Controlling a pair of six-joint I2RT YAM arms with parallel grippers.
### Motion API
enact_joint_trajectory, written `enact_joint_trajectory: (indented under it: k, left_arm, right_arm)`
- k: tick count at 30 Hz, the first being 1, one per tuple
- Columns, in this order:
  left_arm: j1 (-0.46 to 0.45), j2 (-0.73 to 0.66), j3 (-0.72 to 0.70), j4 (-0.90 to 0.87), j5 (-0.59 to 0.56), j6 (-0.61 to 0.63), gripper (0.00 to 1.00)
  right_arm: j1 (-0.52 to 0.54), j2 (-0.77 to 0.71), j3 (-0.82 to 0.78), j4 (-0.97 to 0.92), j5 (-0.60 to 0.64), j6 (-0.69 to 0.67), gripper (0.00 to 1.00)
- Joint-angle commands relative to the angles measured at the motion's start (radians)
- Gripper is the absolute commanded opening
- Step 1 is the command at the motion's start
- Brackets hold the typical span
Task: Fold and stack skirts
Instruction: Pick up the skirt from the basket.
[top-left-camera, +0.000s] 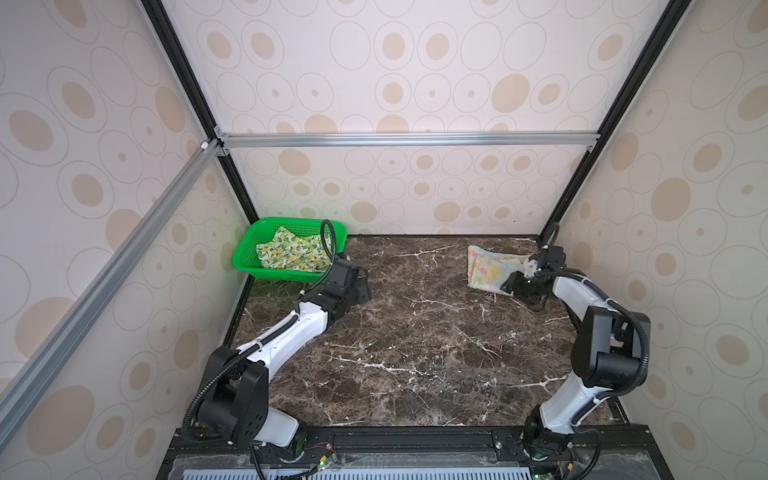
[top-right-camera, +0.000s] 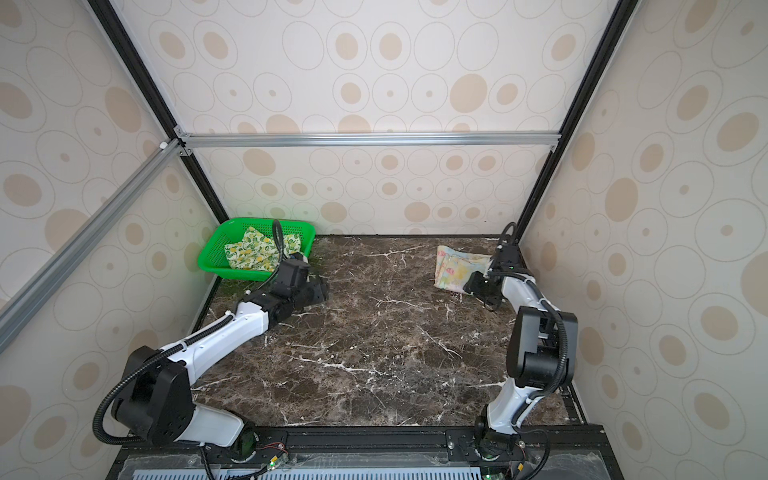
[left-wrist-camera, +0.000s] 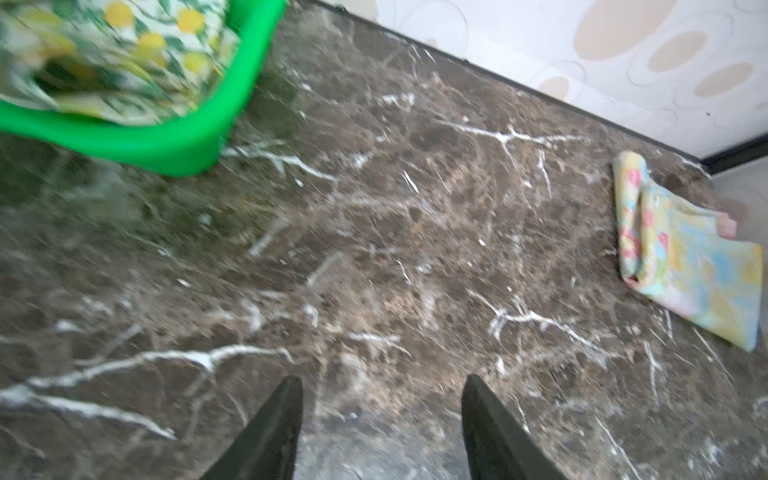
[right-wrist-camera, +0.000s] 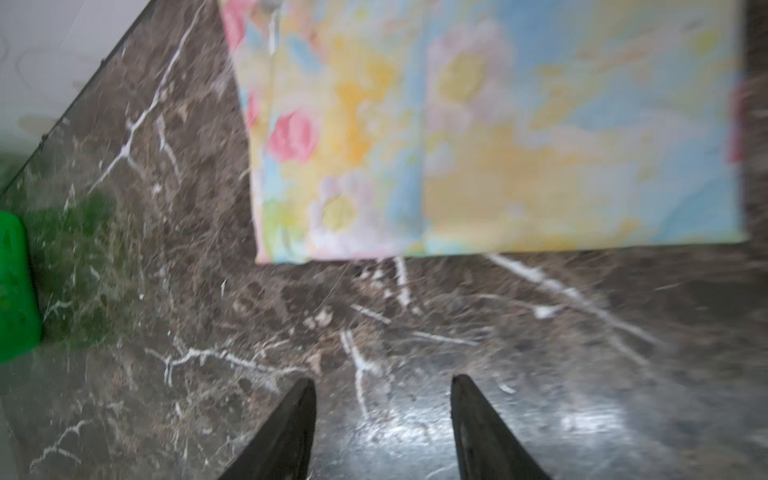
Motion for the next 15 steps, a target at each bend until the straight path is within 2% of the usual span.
enact_joint_trajectory:
  k: [1,3,6,9,15]
  left_arm:
    - [0.146,0.074,0.11,-0.018,0.056,0.079,0.72]
    - [0.222,0.149,0.206,-0.053,0.059,0.103,0.74]
    - [0.275,0.243,0.323,-0.097,0.036,0.153,0.78]
    - [0.29,0.3,0.398,-0.147,-0.019,0.198,0.81]
    - [0.309,0.379,0.452,-0.149,-0.026,0.251,0.8]
  right_arm:
    - [0.095,-0.065,-0.036,0.058,0.018,0.038,0.55]
    - [0.12,-0.079,-0.052,0.054,-0.021,0.055,0.54]
    - [0.128,-0.109,-0.071,0.05,-0.06,0.074,0.54]
    - [0.13,-0.139,-0.069,0.033,-0.073,0.07,0.54]
    - [0.131,-0.149,-0.035,0.012,-0.114,0.08,0.54]
